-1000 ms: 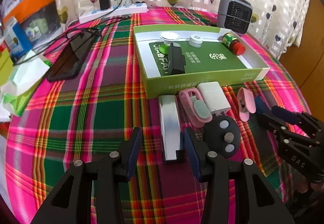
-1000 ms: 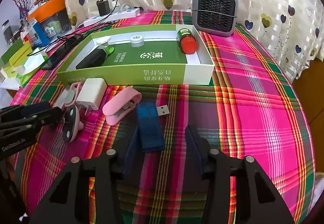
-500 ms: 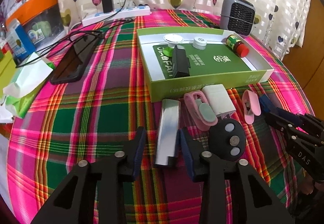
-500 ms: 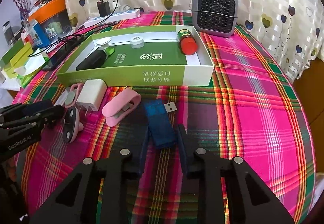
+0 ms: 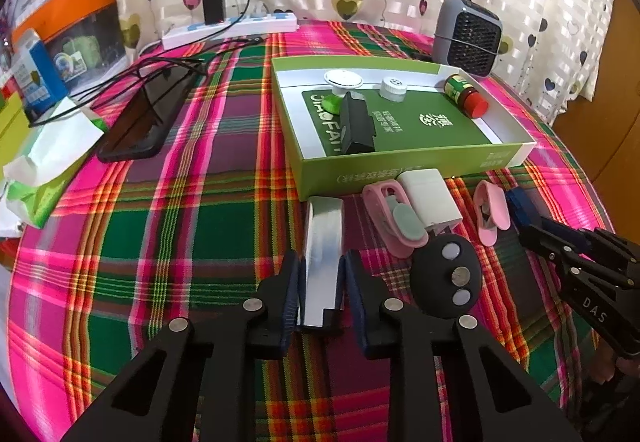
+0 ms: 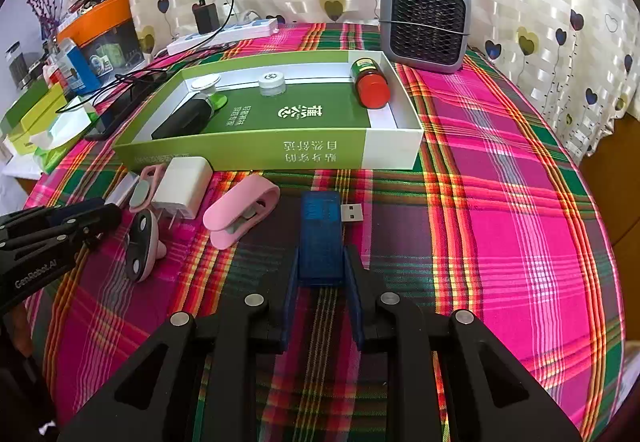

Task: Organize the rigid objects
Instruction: 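Grasp the blue USB stick with right tool while left grasps the silver bar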

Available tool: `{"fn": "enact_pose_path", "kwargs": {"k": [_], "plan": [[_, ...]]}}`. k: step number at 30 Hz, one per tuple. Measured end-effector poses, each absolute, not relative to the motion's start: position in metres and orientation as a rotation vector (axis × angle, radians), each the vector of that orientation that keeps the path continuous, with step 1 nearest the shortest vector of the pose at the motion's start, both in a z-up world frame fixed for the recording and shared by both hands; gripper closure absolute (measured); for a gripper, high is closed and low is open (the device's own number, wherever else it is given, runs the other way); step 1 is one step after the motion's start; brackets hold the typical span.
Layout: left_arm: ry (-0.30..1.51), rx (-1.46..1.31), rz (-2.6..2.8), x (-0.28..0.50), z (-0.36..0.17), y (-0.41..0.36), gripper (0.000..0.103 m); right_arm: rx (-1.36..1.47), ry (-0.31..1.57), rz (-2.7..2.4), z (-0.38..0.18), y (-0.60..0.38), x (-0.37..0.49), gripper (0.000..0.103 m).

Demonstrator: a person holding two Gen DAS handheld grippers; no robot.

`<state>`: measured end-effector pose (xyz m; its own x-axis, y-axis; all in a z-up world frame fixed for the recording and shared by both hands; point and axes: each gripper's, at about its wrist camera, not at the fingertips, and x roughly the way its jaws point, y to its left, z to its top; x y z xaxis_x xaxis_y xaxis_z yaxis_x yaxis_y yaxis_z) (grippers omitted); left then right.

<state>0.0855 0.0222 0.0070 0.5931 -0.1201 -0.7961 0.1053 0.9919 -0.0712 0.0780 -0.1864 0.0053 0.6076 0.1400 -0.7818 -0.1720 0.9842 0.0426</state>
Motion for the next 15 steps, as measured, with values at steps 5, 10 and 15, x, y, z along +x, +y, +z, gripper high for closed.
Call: {"fn": "enact_pose_path", "kwargs": {"k": [5,10,15], "plan": [[0.923,-0.036,-0.147,0.0827,0.0077,0.0227,0.081,-0.036,0.900,0.181,0.0055,-0.1866,0.0777,0.080],[0.922,-0.044,-0.153,0.0821,0.0076,0.0238,0.081,-0.030,0.899,0.185,0.0063,-0.1864,0.0766,0.080],[0.914,-0.051,-0.156,0.0801,0.0094,0.0249,0.081,-0.025,0.898,0.187,0.0067,-0.1869,0.0758,0.080]]}}
